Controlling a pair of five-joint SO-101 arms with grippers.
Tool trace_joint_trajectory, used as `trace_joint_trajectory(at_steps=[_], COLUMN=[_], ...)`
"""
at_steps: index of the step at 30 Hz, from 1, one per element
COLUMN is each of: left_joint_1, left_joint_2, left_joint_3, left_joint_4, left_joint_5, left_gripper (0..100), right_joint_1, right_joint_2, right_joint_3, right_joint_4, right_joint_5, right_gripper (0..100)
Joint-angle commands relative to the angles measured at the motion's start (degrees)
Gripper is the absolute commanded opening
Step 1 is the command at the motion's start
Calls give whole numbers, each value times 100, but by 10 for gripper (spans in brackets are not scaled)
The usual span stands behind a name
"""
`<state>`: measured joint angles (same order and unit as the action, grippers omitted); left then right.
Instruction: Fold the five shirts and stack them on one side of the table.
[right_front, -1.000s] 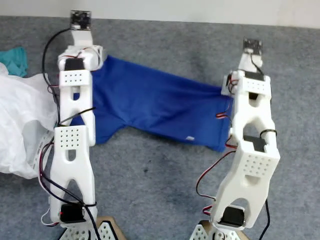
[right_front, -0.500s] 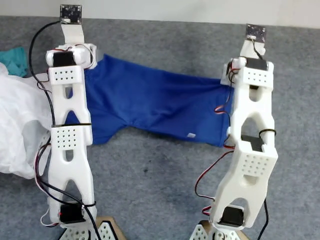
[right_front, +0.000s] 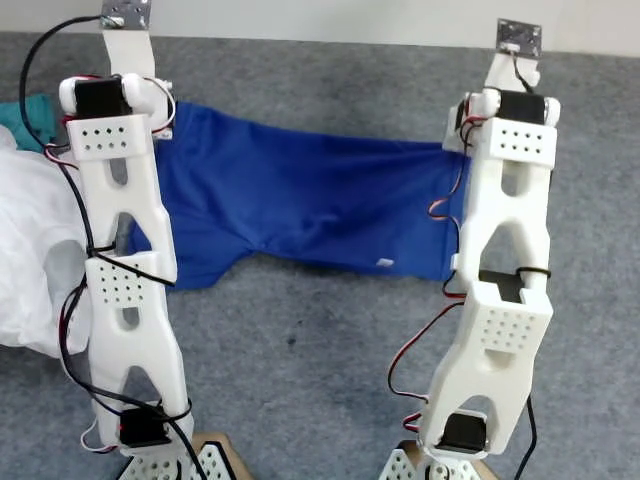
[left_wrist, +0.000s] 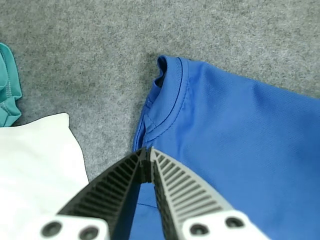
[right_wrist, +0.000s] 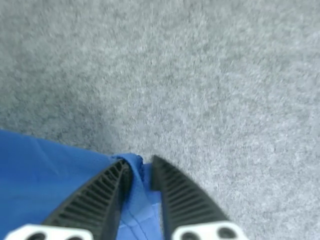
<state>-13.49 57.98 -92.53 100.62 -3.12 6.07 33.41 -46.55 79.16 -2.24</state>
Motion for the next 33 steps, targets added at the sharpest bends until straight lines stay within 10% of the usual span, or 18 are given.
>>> trace_joint_trajectory(at_steps=[1, 8, 33], left_joint_1=[-57, -75, 101], left_joint_2=[-374, -92, 681], left_joint_3=[-224, -163, -163], left_joint_4=[62, 62, -105], left_joint_5=[70, 62, 44], left_gripper=[13, 17, 17], right_joint_1=[101, 224, -796], right_joint_2=[-66, -66, 840], right_joint_3=[-277, 119, 444], right_joint_4=[57, 171, -857], right_joint_5=[158, 229, 176], right_gripper=[29, 253, 256])
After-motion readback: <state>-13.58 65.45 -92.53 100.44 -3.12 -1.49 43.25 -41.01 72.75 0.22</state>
